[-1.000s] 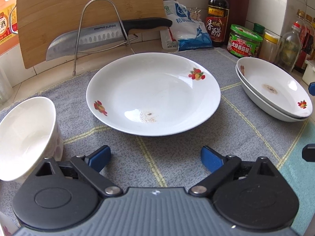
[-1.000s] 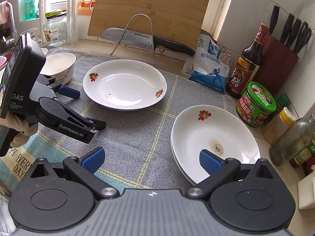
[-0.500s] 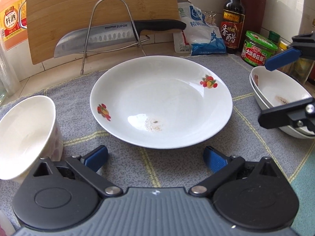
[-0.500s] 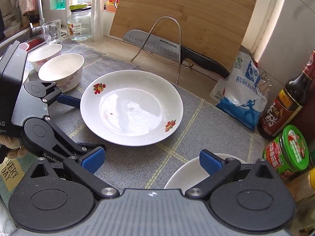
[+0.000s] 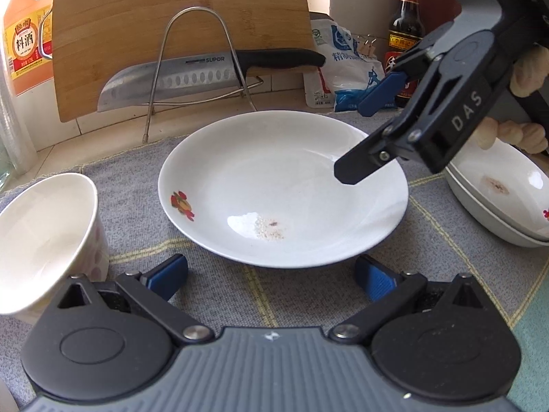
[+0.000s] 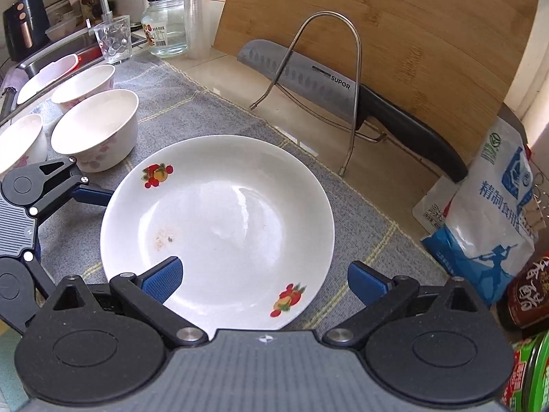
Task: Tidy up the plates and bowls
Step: 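Move the right tool to the white flowered plate and grip its rim, then lift the flowered plate with the right tool and carry it toward the plate stack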
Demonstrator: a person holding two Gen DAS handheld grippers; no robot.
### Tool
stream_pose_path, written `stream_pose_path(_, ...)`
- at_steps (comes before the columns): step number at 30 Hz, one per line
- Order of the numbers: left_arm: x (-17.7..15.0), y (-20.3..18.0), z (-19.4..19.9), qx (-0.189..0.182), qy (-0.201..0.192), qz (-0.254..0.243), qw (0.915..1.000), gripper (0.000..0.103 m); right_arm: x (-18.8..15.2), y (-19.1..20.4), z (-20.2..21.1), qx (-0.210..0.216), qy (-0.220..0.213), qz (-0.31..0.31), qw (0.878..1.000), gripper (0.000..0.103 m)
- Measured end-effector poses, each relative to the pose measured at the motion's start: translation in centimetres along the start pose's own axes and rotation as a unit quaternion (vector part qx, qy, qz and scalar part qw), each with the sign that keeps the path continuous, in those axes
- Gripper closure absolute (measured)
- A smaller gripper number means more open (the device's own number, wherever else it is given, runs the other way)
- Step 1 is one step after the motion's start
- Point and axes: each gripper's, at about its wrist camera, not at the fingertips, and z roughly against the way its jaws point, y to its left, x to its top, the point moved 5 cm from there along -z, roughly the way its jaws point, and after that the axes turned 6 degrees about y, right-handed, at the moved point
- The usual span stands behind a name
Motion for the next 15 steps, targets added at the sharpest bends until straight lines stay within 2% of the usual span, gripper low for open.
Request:
stream_pose_path(6, 0.2, -0.1, -0.2, 0.002, -0.002, 0.002, 1.0000, 0.000, 1.1, -1.1, -2.4, 0.034, 0.017, 0.022, 0.999, 0.000)
stream_pose_path(15, 0.6, -0.4, -0.6, -0.001, -0.003, -0.002, 1.0000, 0.000, 2.9, -2.0, -5.1, 0.110, 0.029, 0.044, 0.993, 0.000)
